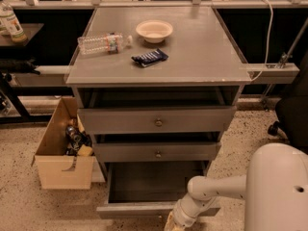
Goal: Close bottom drawer
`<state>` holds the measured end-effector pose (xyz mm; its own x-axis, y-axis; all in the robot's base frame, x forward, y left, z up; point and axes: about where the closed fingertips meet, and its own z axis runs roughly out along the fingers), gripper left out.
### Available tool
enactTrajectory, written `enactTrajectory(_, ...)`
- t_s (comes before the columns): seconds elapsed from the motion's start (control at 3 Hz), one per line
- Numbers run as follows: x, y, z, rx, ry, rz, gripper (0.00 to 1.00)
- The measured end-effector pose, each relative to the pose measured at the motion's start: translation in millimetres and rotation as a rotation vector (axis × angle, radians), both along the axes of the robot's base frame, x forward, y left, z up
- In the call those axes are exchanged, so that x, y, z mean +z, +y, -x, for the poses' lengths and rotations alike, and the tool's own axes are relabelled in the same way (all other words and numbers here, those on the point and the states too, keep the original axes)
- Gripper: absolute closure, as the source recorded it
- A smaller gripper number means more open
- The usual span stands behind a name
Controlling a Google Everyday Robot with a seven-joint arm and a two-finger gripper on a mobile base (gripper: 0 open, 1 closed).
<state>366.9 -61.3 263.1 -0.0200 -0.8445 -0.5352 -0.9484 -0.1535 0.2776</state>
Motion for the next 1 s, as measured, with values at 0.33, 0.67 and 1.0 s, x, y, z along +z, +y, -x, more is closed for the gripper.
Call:
enactTrajectory(0.33, -51, -15, -3, -0.039, 0.054, 0.074, 1.0)
enactTrajectory(0.67, -74, -28, -11, -0.073, 0.076, 0.118, 1.0)
enactTrajectory(1.0, -89, -42, -25, -0.108, 0.086, 0.153, 1.0)
